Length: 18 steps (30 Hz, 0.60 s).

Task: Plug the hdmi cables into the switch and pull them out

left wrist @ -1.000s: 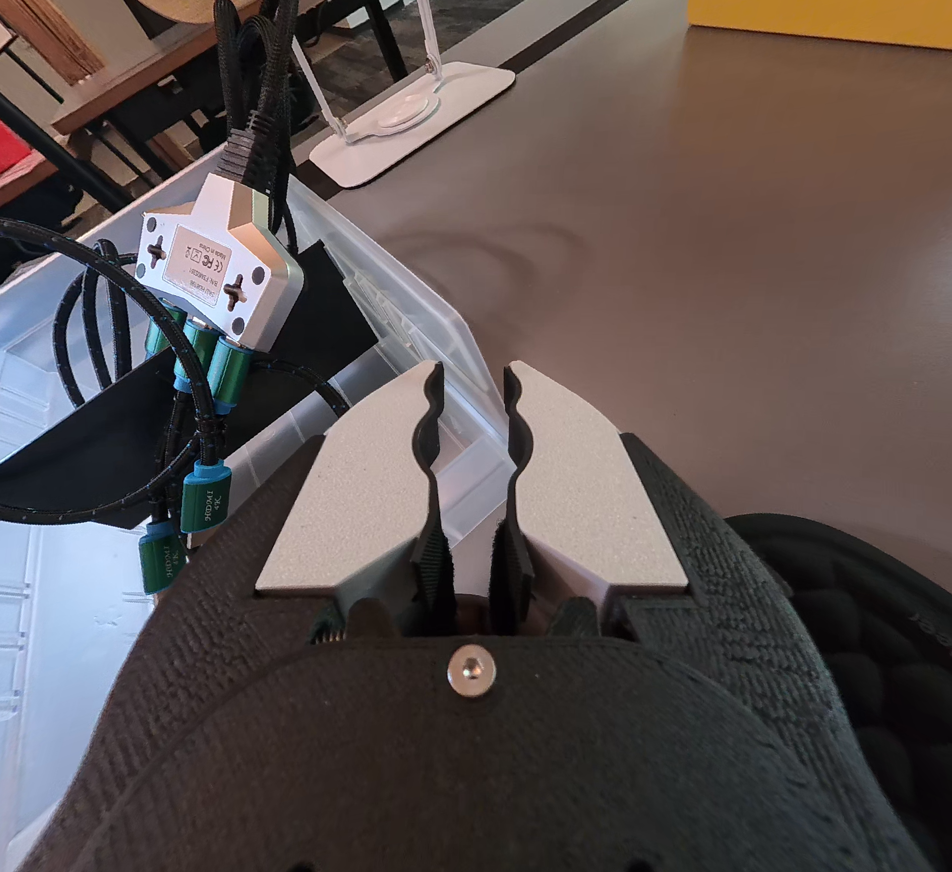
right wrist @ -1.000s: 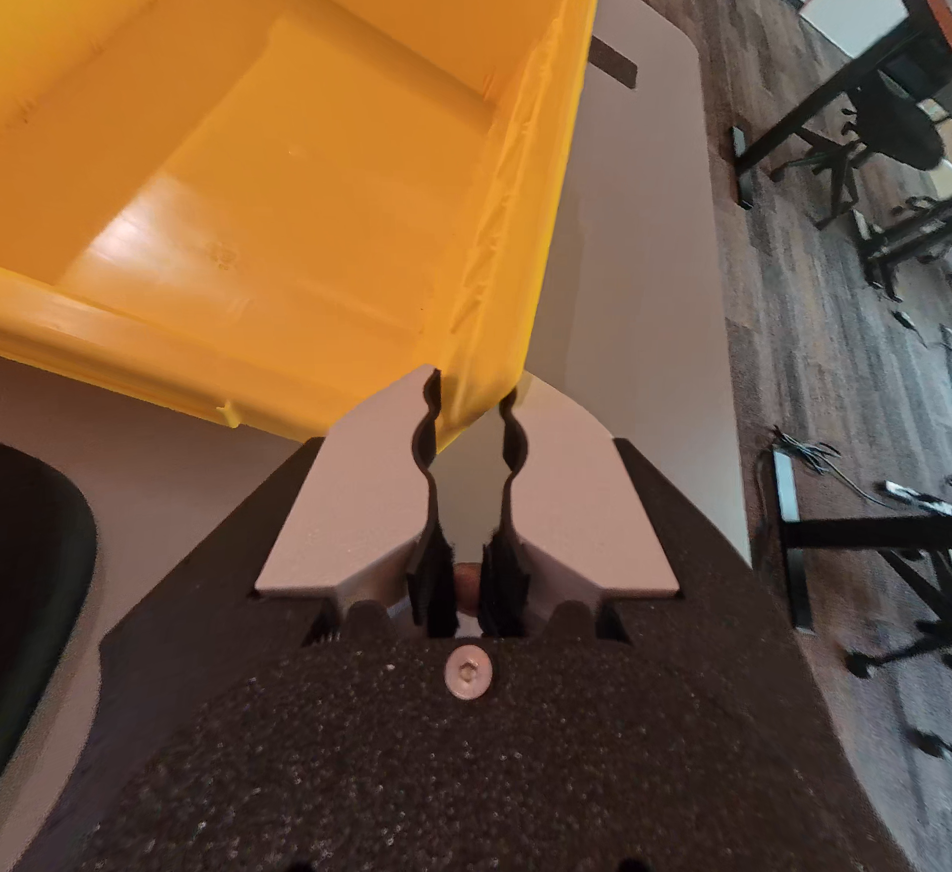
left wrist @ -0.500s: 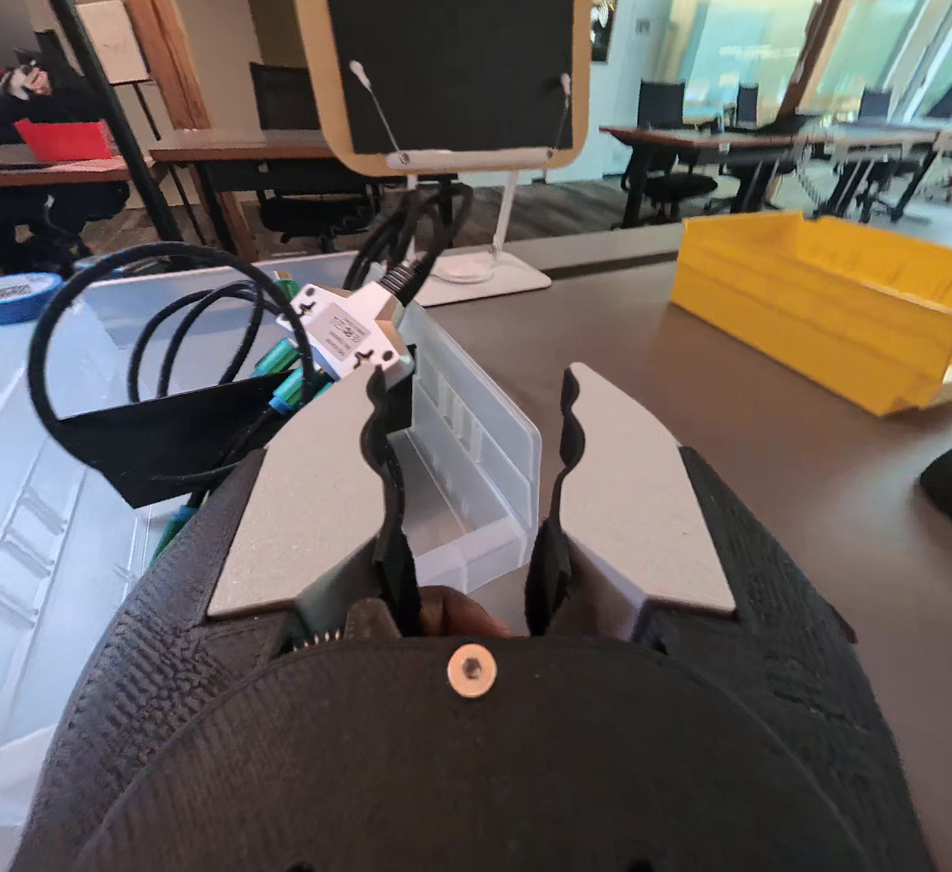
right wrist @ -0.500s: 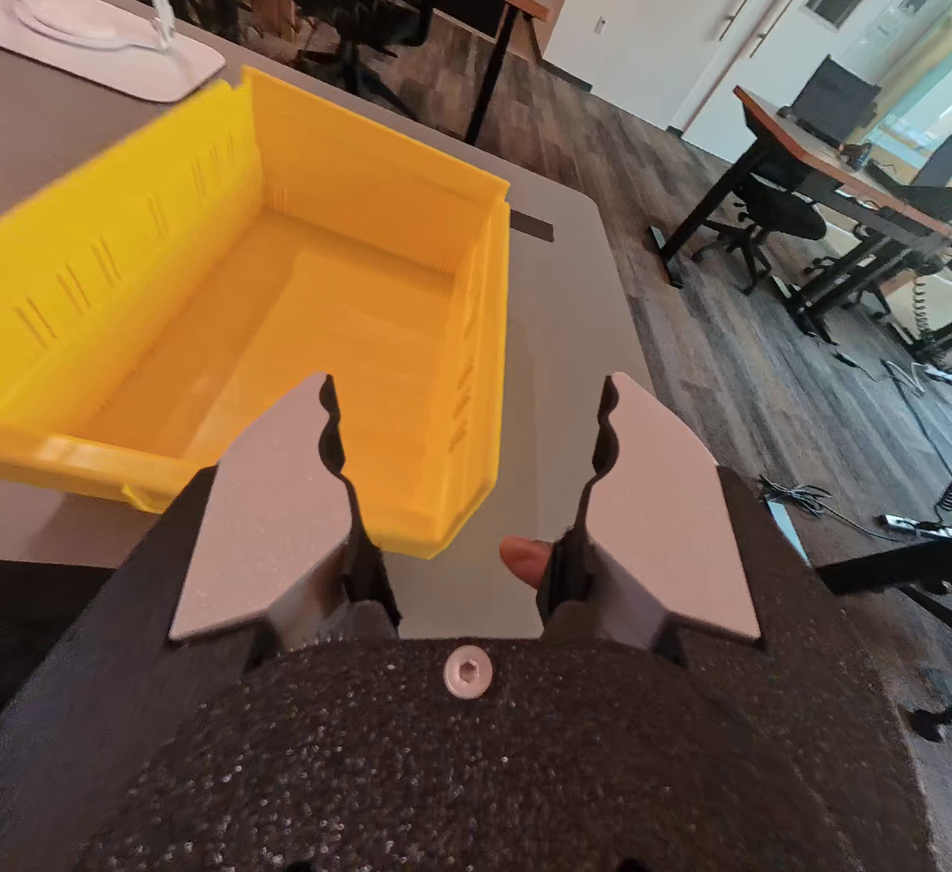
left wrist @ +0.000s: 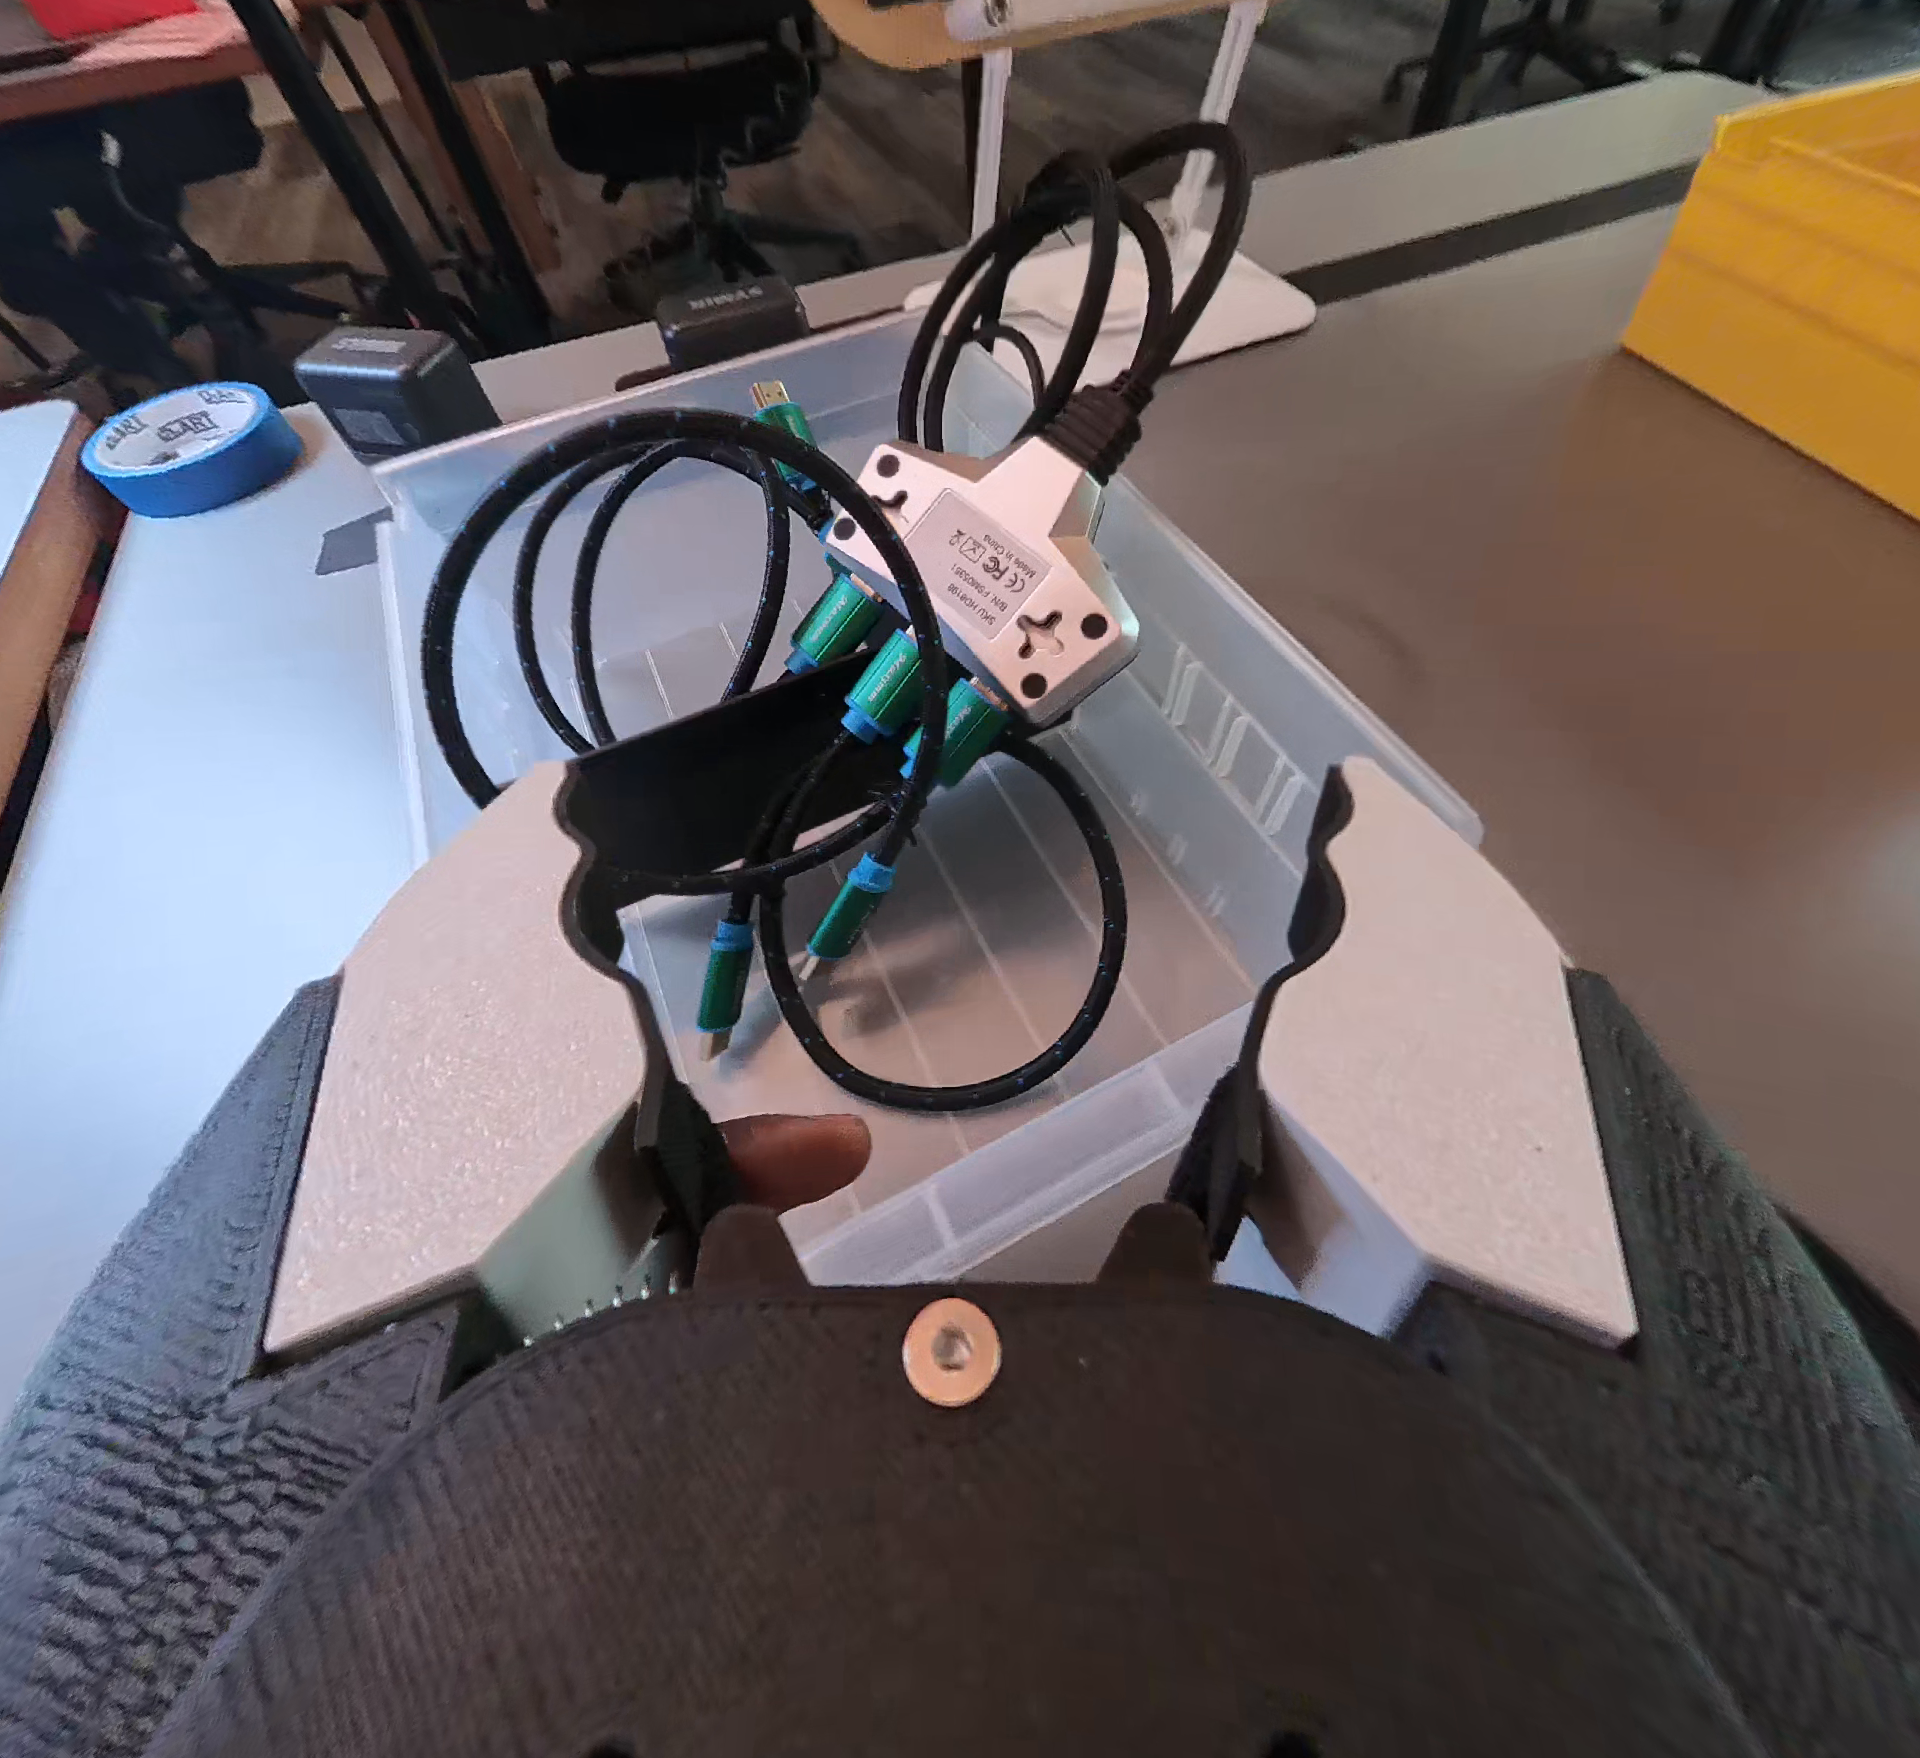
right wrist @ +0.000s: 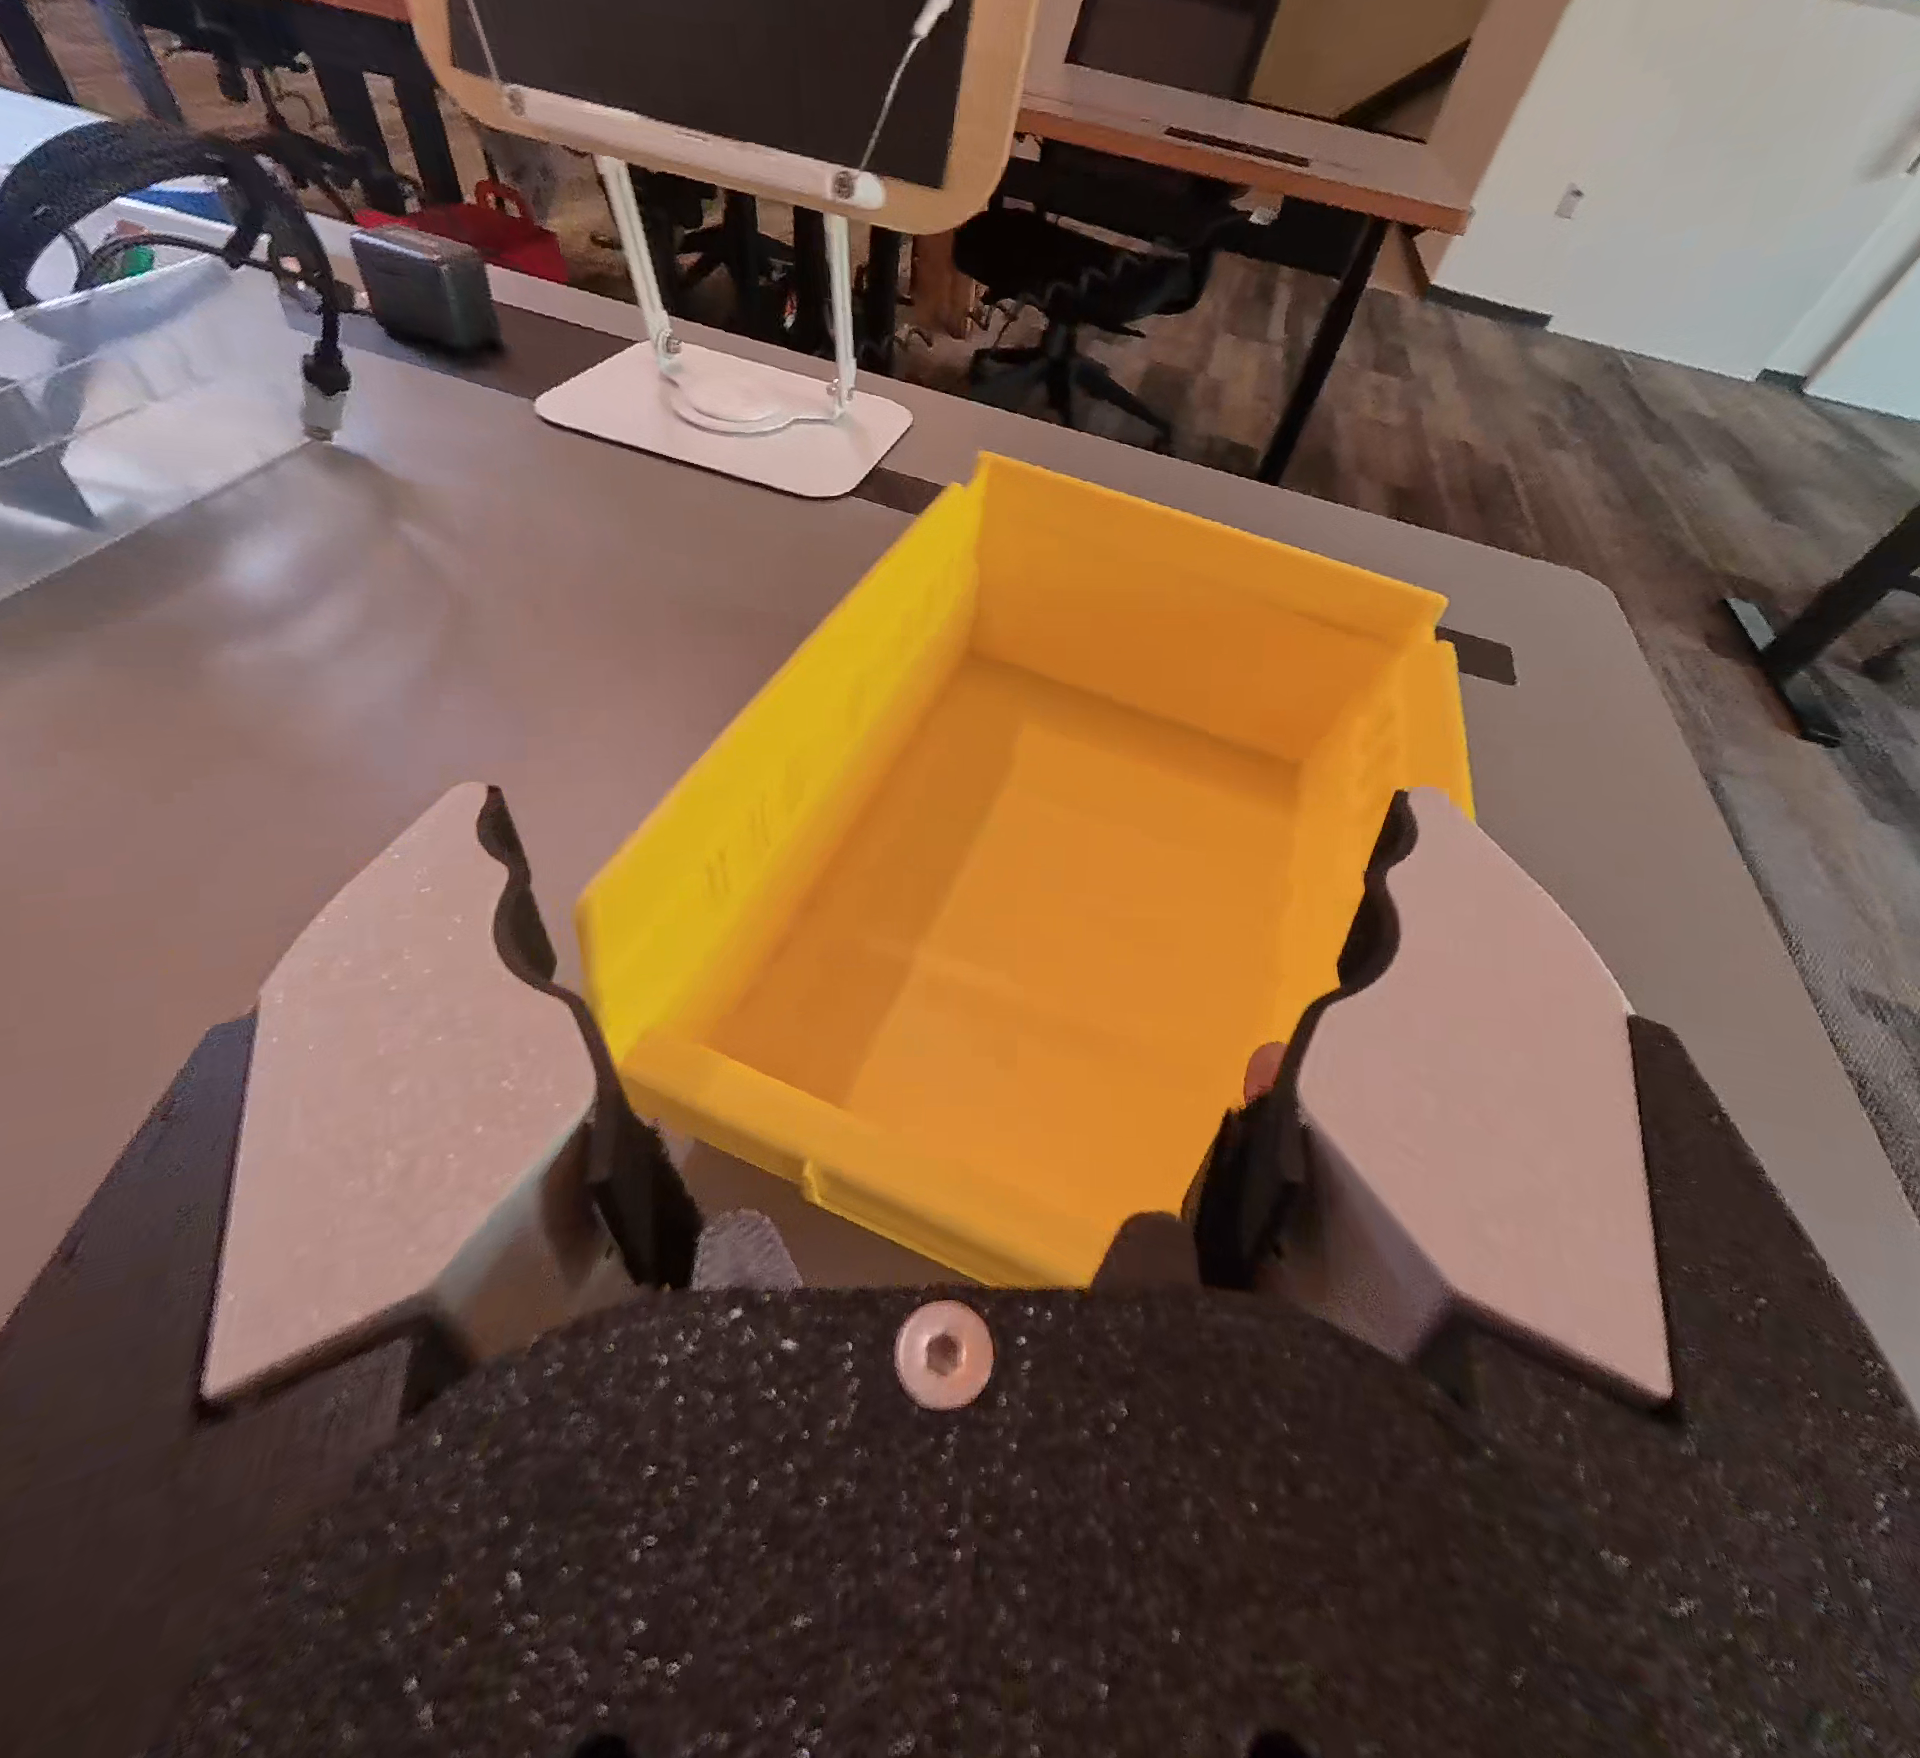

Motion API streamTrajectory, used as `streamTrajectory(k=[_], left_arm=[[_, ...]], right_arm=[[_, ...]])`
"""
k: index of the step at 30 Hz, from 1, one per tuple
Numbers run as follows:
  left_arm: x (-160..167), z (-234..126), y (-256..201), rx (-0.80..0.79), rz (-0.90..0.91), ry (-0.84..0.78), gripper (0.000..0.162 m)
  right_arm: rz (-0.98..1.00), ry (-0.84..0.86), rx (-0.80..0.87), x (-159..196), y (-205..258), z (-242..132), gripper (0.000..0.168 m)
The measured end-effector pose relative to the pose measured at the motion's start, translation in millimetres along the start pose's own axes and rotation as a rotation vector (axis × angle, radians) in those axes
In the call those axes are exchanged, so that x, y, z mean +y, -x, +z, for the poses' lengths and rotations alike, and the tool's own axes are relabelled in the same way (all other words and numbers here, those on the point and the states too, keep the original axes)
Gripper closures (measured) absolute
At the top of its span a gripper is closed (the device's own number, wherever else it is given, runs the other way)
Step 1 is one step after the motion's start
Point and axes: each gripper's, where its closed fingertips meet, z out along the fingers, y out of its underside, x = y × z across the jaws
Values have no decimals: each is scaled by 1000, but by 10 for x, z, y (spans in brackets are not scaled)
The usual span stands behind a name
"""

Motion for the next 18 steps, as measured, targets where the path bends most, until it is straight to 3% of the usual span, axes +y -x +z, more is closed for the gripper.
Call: streamTrajectory(k=[7,14,18], left_arm=[[118,271,186,129,94,151,50],[607,543,232,245,222,511,54],[796,605,176,234,338,641,66]], right_arm=[[-57,45,-69,19,239,17,21],[-68,67,-89,72,291,46,21],[-78,61,-109,49,337,103,21]])
